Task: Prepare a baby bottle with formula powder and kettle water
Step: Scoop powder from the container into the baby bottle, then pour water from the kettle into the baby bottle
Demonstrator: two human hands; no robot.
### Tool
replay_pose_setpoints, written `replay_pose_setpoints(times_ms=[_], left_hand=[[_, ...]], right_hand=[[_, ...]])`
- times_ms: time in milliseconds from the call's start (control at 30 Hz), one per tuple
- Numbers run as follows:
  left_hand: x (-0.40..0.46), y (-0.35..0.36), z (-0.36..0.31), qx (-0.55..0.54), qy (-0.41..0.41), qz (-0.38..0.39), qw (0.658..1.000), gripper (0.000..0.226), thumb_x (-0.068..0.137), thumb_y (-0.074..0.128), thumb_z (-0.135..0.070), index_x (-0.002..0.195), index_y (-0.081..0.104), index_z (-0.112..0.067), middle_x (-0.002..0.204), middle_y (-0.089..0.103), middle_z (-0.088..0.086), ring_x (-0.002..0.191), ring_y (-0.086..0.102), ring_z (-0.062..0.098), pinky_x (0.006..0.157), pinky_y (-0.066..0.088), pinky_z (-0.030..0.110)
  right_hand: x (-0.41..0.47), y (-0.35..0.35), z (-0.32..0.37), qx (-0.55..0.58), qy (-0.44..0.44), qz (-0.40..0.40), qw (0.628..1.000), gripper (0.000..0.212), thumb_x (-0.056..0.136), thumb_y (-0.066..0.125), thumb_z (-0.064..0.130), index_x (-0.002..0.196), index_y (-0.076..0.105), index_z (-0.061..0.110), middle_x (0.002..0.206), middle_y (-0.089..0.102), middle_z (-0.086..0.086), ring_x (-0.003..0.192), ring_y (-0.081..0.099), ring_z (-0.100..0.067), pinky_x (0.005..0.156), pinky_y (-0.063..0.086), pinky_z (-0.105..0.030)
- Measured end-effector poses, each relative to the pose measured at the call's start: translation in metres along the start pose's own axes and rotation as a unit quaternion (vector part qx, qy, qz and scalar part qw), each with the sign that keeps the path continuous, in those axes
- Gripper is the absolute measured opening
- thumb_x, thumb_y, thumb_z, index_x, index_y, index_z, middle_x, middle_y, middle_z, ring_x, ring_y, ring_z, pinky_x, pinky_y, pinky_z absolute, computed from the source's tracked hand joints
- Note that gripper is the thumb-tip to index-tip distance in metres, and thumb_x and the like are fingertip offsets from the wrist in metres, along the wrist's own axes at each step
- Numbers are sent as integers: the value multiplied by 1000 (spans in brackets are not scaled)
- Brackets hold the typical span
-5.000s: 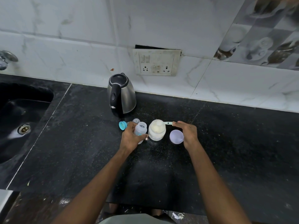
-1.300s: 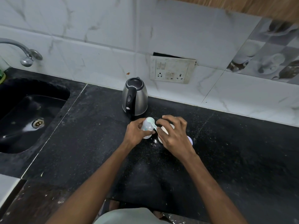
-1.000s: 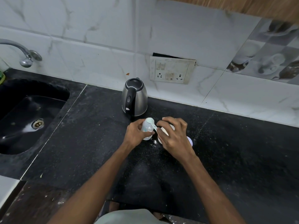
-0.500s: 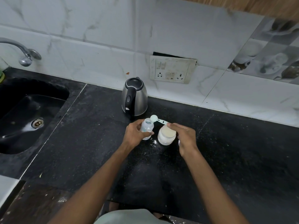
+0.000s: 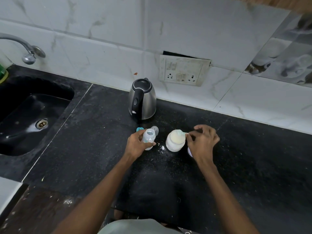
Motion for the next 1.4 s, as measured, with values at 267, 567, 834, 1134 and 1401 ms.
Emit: replay_pose_setpoints(times_ms=[267,567,834,1134,1401], left_hand=[[-6,-1,28,4,-25,-8,1000,59,65,97,-18,119,73,-22,109,79,-10,102,74,10,95,59,35],[-6,-5,39,-3,-33,-17,999,57,63,98,-16,106,69,-41,104,78,-15,101,74,8,97,59,35],[-4,-1,48,-46,-33,-7,998,62,65,98,-19,118,69,-33,110,79,-10,107,74,10,102,57,43],[-13,-3,68,-6,-38,0,999,108,61,99,-25,153,43,-31,147,58,-14,135,54,6,113,42,30],[-12,-30,64,54,-38,-86,994,47,86,75,3,127,70,-19,139,63,4,139,52,21,120,41,45]], right_hand=[[15,28,23,-238,-168,140,946,18,59,89,14,75,82,9,123,61,-7,124,46,-35,101,23,-52],[22,32,27,-229,-160,163,946,24,72,89,30,90,84,15,126,63,-4,124,49,-31,103,20,-49],[22,7,47,-106,-166,30,980,25,80,85,27,104,82,18,131,60,-9,125,48,-32,103,26,-50],[14,12,67,-82,-214,7,973,31,82,80,13,111,80,21,136,59,-10,127,51,-34,102,33,-52],[15,42,98,-25,-230,66,971,23,73,80,2,85,82,22,130,62,-3,126,51,-30,101,33,-51]])
Point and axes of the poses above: each hand's wrist, its own x-axis towards the middle knuckle, its own y-axis out of the palm, z = x × y, the point moved 3 cm from there along x, towards the middle knuckle
